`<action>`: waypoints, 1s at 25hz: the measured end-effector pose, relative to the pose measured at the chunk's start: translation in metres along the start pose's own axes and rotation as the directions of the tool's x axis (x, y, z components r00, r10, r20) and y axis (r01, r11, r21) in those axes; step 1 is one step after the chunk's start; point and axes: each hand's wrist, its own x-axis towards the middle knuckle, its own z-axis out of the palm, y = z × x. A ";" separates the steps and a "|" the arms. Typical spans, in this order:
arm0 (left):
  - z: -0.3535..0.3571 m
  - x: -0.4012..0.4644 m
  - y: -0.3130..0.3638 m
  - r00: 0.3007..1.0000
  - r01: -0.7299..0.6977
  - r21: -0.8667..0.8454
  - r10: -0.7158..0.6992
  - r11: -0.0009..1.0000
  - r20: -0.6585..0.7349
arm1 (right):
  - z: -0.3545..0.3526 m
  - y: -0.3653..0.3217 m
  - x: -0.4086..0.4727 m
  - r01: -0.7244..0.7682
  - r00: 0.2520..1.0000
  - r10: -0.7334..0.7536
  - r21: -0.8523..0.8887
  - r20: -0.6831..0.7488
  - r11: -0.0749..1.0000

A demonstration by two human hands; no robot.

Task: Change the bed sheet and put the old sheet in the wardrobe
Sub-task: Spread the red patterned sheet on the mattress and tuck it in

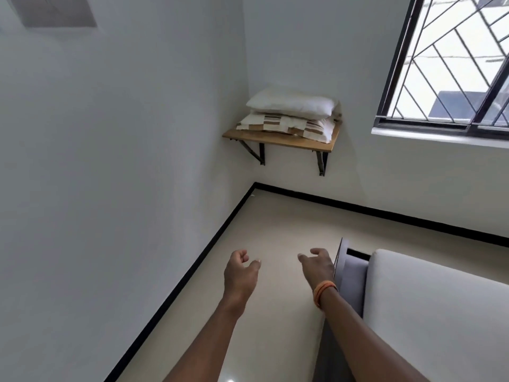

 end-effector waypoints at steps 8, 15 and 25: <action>0.003 0.220 0.058 0.993 -0.041 0.020 0.038 0.999 0.109 | 0.103 -0.088 0.158 -0.039 0.992 0.070 0.275 -0.102 0.961; 0.123 0.405 0.166 0.933 -0.121 -0.019 0.120 0.993 0.338 | 0.098 -0.176 0.334 0.015 0.955 0.099 0.380 -0.278 0.925; 0.387 0.578 0.300 0.659 -0.226 -0.022 0.169 0.974 0.733 | -0.017 -0.224 0.568 0.085 0.666 0.304 0.475 -0.681 0.876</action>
